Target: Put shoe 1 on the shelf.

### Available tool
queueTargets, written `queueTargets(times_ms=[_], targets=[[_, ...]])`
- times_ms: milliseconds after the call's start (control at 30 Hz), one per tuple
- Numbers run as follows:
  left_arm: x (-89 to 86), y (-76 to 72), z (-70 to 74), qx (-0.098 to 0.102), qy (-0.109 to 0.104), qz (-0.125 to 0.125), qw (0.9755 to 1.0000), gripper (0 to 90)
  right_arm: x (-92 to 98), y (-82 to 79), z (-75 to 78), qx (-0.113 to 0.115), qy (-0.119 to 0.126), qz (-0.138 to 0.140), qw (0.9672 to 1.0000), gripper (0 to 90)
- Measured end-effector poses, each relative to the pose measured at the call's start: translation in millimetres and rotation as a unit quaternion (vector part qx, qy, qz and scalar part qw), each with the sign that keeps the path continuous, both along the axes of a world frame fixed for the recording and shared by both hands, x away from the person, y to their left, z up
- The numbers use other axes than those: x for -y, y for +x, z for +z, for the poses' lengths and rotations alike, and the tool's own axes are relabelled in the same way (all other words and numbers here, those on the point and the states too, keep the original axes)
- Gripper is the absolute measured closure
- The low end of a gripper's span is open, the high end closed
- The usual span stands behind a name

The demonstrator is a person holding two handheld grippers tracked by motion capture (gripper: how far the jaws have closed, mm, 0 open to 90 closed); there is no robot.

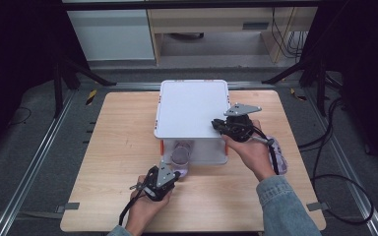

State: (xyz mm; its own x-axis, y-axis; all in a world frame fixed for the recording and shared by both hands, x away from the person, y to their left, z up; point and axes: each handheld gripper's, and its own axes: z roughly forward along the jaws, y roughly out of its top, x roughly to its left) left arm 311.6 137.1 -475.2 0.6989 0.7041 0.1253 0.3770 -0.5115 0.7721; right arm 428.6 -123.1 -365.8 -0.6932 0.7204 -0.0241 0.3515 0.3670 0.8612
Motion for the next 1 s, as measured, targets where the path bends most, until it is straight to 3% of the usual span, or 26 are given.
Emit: queueTargets(times_ms=[200,400,733,1000], targets=[[2.3,0.7,-7.6,-0.015,0.01,-0.003,0.9998,88.3,0.1,0.2,-0.1,0.0,0.0,0.001,1.0,84.1],[5.6,2.2,-15.5,-0.017,0.051,-0.005,0.9985,88.6,-0.4,-0.2,-0.4,0.002,0.0,0.005,1.0,86.6],[9.6,13.8,-17.4,-0.008,0.049,0.006,0.9988,89.1,-0.3,0.0,-0.7,0.003,0.0,0.006,1.0,86.8],[10.2,31.7,-18.8,-0.002,0.045,0.021,0.9988,89.4,-0.6,0.0,-0.7,0.005,-0.002,0.007,1.0,87.0]])
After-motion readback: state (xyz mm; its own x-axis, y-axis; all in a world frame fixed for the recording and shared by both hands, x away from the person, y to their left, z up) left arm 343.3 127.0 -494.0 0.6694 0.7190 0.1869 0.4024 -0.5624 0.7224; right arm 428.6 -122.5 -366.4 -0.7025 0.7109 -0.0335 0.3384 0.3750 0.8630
